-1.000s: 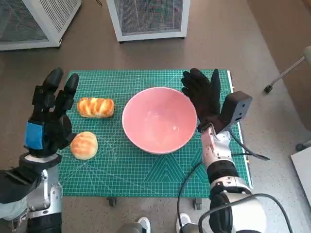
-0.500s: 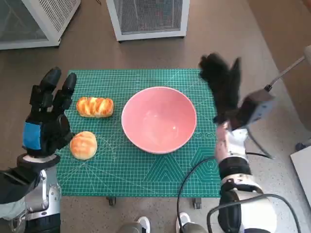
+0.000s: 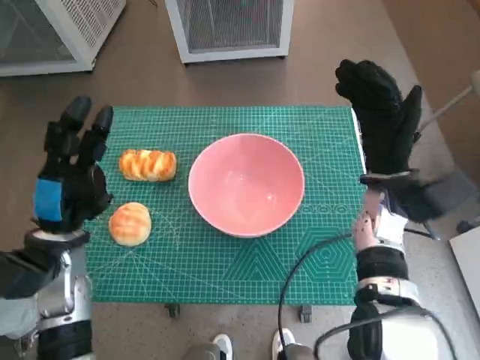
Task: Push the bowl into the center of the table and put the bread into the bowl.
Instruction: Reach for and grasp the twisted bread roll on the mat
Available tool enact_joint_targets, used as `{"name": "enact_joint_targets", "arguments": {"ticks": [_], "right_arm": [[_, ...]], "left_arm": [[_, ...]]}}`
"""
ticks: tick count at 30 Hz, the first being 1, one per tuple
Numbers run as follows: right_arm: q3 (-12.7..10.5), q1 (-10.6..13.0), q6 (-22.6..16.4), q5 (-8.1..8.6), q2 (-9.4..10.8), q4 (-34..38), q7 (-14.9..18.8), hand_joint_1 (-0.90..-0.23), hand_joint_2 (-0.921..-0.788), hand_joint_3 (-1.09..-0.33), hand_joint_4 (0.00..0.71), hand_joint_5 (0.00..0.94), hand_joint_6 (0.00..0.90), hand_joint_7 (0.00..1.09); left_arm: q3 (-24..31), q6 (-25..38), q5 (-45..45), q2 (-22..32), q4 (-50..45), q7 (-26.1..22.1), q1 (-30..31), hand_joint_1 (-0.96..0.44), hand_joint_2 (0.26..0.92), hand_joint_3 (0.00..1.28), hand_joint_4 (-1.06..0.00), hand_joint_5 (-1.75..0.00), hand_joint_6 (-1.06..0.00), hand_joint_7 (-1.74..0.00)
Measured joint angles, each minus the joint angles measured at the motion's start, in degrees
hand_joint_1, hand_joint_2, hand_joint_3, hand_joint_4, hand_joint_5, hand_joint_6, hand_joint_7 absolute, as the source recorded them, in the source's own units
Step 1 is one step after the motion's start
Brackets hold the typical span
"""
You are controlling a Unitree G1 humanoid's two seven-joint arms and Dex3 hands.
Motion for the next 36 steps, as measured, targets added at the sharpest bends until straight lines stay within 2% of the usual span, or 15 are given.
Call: {"name": "enact_joint_targets", "arguments": {"ticks": [3,7,9,11,14,17,21,23,30,36], "right_arm": [[0.64,1.52,-0.10,0.83,-0.23,-2.44,2.04,-0.683,-0.921,-0.863,0.170,0.000,0.114,0.24],[1.39,2.92,0.04,2.22,-0.55,-5.06,4.06,-0.694,-0.921,-0.839,0.167,0.000,0.110,0.24],[1.62,3.37,0.17,2.74,-0.71,-6.24,4.82,-0.697,-0.921,-0.831,0.166,0.000,0.108,0.25],[1.80,3.75,0.38,2.96,-0.94,-7.19,5.26,-0.699,-0.921,-0.824,0.165,0.000,0.105,0.25],[2.06,4.08,0.59,3.23,-1.08,-7.94,5.40,-0.701,-0.921,-0.820,0.166,0.000,0.102,0.25],[2.23,4.21,0.65,3.52,-1.09,-8.27,5.38,-0.701,-0.921,-0.817,0.166,0.000,0.100,0.25],[2.36,4.30,0.71,3.51,-1.12,-8.30,5.17,-0.702,-0.921,-0.815,0.166,0.001,0.099,0.26],[2.42,4.35,0.80,3.50,-1.11,-8.30,4.87,-0.702,-0.921,-0.815,0.166,0.001,0.098,0.26],[2.60,4.61,1.30,3.54,-1.03,-8.48,4.28,-0.702,-0.921,-0.812,0.167,0.001,0.097,0.26],[2.60,5.00,1.79,3.62,-1.03,-8.85,3.89,-0.702,-0.921,-0.810,0.168,0.001,0.095,0.26]], "left_arm": [[0.07,0.29,4.68,2.37,-0.19,2.30,-1.26,-0.68,0.921,0.50,-0.27,-0.03,-0.01,-0.58],[-0.07,2.19,11.59,6.36,-1.06,4.63,-2.92,-0.63,0.921,0.29,-0.28,-0.03,-0.04,-0.57],[-0.39,4.05,15.51,8.80,-1.85,5.22,-3.70,-0.60,0.919,0.17,-0.24,-0.02,-0.04,-0.51],[-1.14,6.34,19.66,11.57,-2.88,5.35,-4.57,-0.58,0.868,0.08,-0.10,-0.01,-0.02,-0.31],[-2.94,10.94,26.52,16.02,-5.11,4.76,-5.60,-0.57,0.770,0.03,-0.03,0.00,0.00,-0.11],[-6.13,18.25,33.92,20.52,-7.76,1.18,-7.15,-0.54,0.705,0.01,-0.01,0.00,0.00,-0.03],[-11.17,27.97,40.49,24.42,-9.75,-5.41,-10.76,-0.43,0.665,0.00,0.00,0.00,-0.05,-0.03],[-13.34,31.76,41.72,25.25,-9.84,-8.45,-12.99,-0.33,0.653,0.00,0.00,0.00,-0.08,-0.04],[-18.17,38.17,42.42,25.50,-7.86,-13.53,-18.99,-0.14,0.646,0.00,0.00,0.00,-0.12,-0.04],[-21.28,41.97,43.04,25.48,-6.28,-15.63,-21.78,-0.07,0.647,0.00,0.00,0.00,-0.12,-0.03]]}}
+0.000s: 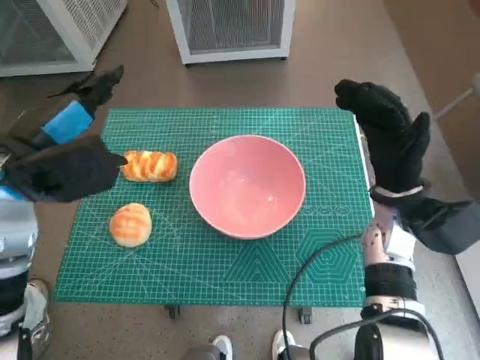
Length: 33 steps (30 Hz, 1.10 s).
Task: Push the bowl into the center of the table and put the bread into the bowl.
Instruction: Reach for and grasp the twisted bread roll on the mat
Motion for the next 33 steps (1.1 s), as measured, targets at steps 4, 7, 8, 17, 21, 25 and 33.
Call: {"name": "enact_joint_targets", "arguments": {"ticks": [4,7,8,17,21,25,33], "right_arm": [[-0.08,0.21,0.29,0.20,-0.15,-0.19,-0.06,-0.702,-0.921,-0.809,0.169,0.001,0.094,0.26],[-0.08,0.31,0.44,0.35,-0.19,-0.34,-0.06,-0.702,-0.921,-0.809,0.169,0.001,0.094,0.27],[-0.08,0.33,0.48,0.35,-0.21,-0.37,-0.06,-0.701,-0.921,-0.809,0.169,0.001,0.093,0.27],[-0.08,0.37,0.61,0.32,-0.66,-0.31,-0.22,-0.697,-0.921,-0.811,0.171,0.002,0.093,0.27],[-0.05,0.38,0.61,0.29,-0.83,-0.27,-0.46,-0.697,-0.921,-0.812,0.170,0.001,0.091,0.27],[-0.06,0.37,0.64,0.30,-0.93,-0.15,-0.51,-0.697,-0.921,-0.812,0.170,0.001,0.090,0.27],[-0.05,0.37,0.77,0.31,-1.04,0.04,-0.54,-0.697,-0.921,-0.812,0.170,0.001,0.090,0.27]], "left_arm": [[-2.13,1.87,0.64,-0.01,1.10,-0.77,-1.59,-0.04,0.648,0.00,0.00,0.00,-0.11,-0.02],[-3.98,2.93,2.10,0.00,2.36,-1.36,-2.97,-0.04,0.648,0.00,0.00,0.00,-0.11,-0.02],[-4.61,3.37,2.73,0.01,2.76,-1.55,-3.41,-0.05,0.647,0.00,0.00,0.00,-0.10,-0.01],[-9.43,4.11,6.10,-0.95,8.61,-1.66,-6.76,-0.05,0.656,0.01,0.00,0.00,-0.10,-0.01],[-11.04,3.43,6.42,-2.24,12.80,-0.87,-8.10,-0.03,0.662,0.01,0.00,0.00,-0.11,-0.01],[-12.45,2.20,6.49,-3.74,17.42,-0.21,-9.60,-0.02,0.664,0.01,0.00,0.00,-0.13,-0.02],[-15.52,-0.60,6.91,-6.16,27.01,0.68,-12.78,-0.05,0.668,0.01,-0.02,-0.01,-0.15,-0.02]]}}
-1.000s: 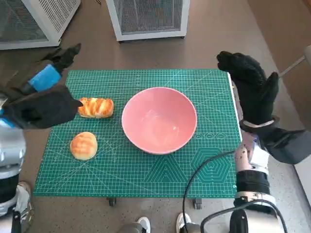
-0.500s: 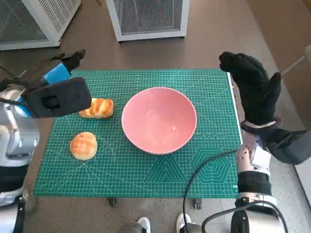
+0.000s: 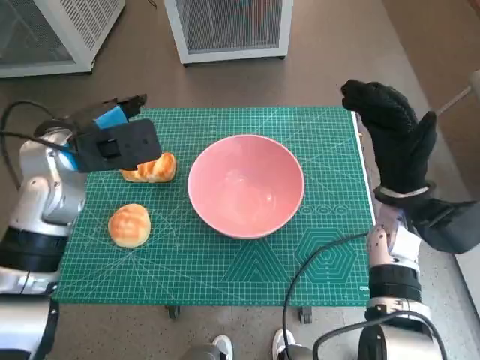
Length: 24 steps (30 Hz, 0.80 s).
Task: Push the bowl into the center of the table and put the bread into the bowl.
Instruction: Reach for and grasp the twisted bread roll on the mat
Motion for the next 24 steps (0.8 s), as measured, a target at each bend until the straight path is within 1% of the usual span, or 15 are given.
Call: {"name": "enact_joint_targets", "arguments": {"ticks": [14,24], "right_arm": [[-0.05,0.00,0.80,0.59,-0.04,-0.08,0.01,-0.700,-0.921,-0.810,0.170,0.001,0.089,0.28],[-0.06,0.01,1.15,0.86,-0.05,-0.27,0.06,-0.701,-0.921,-0.804,0.172,0.001,0.093,0.28]], "left_arm": [[-4.28,-2.55,0.64,-3.58,15.73,1.33,-5.82,-0.08,0.669,0.01,-0.02,0.00,-0.15,-0.01],[-7.09,-4.57,1.37,-6.51,25.47,2.69,-8.53,-0.07,0.680,0.01,-0.02,0.00,-0.16,-0.01]]}}
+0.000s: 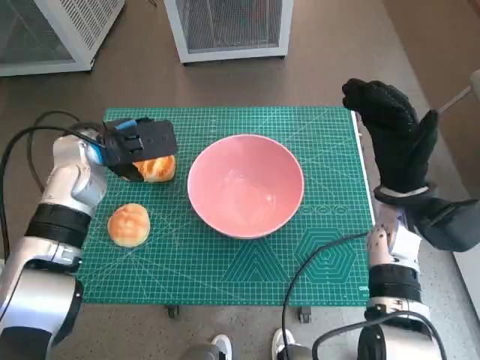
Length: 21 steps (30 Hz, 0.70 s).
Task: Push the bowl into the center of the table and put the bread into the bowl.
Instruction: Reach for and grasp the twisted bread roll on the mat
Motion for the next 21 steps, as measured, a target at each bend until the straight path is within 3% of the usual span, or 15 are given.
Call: {"name": "enact_joint_targets", "arguments": {"ticks": [21], "right_arm": [[-0.05,0.00,0.65,0.47,0.00,-0.41,0.57,-0.702,-0.921,-0.792,0.182,0.004,0.106,0.28]], "left_arm": [[-4.55,-4.21,1.94,-3.37,13.67,5.70,-2.92,-0.10,0.709,0.02,-0.02,0.00,-0.18,-0.01]]}}
